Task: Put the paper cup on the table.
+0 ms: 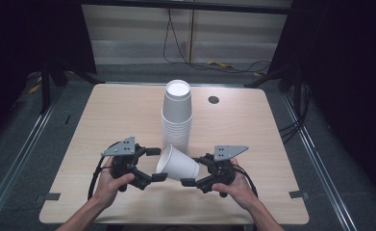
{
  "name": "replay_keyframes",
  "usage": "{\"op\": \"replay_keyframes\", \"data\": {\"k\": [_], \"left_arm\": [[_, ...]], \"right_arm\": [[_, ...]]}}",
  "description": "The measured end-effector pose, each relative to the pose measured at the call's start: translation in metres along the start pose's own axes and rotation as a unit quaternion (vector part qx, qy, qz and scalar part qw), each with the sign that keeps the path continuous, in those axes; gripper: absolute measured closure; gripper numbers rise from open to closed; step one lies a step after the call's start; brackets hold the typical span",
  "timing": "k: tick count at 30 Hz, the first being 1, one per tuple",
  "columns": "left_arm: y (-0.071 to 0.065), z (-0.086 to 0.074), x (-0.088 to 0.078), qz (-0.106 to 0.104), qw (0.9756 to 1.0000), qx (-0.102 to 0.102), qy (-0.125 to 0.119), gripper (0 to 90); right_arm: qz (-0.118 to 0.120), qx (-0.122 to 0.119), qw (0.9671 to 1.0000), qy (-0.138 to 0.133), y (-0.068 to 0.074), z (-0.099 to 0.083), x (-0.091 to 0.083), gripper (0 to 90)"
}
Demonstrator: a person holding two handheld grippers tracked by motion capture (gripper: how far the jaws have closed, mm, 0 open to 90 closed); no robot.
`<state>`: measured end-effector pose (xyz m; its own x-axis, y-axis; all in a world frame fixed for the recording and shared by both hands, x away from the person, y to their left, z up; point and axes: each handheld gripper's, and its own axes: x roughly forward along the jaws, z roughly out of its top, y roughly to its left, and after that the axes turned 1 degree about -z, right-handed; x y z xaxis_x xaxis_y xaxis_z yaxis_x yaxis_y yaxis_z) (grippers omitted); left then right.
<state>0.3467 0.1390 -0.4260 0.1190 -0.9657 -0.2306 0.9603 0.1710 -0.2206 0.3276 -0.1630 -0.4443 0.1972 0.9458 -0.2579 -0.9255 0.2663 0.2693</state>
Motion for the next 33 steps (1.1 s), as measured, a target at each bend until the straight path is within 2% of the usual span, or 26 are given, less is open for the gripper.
{"op": "replay_keyframes", "data": {"k": [3, 6, 14, 18, 22, 28, 33], "left_arm": [[0.0, 0.0, 0.003, 0.002, 1.0, -0.002, -0.003, 0.1], [0.0, -0.001, 0.005, -0.004, 1.0, -0.008, -0.005, 0.0], [-0.005, 0.001, 0.011, -0.013, 0.9999, 0.006, 0.0, 0.0], [-0.005, 0.0, 0.014, -0.027, 0.9996, 0.006, 0.009, 3.2], [-0.004, -0.002, 0.014, -0.028, 0.9996, -0.002, 0.01, 4.1], [-0.005, 0.002, 0.012, -0.028, 0.9994, 0.003, 0.021, 7.2], [-0.007, 0.003, 0.011, -0.023, 0.9991, 0.018, 0.031, 8.3]], "right_arm": [[0.011, 0.001, 0.9998, -0.014, 0.001, 0.0, 0.001, 23.4], [0.012, 0.001, 0.9998, -0.015, 0.001, 0.0, 0.002, 23.4], [0.022, -0.001, 0.9997, -0.01, 0.005, -0.002, 0.009, 23.2], [0.029, -0.005, 0.9995, -0.01, 0.006, -0.002, 0.012, 23.1], [0.028, -0.006, 0.9996, -0.006, 0.006, -0.003, 0.014, 23.0], [0.031, -0.003, 0.9995, -0.001, 0.005, -0.003, 0.015, 21.8], [0.026, -0.008, 0.9996, 0.01, 0.005, -0.004, 0.016, 19.6]]}}
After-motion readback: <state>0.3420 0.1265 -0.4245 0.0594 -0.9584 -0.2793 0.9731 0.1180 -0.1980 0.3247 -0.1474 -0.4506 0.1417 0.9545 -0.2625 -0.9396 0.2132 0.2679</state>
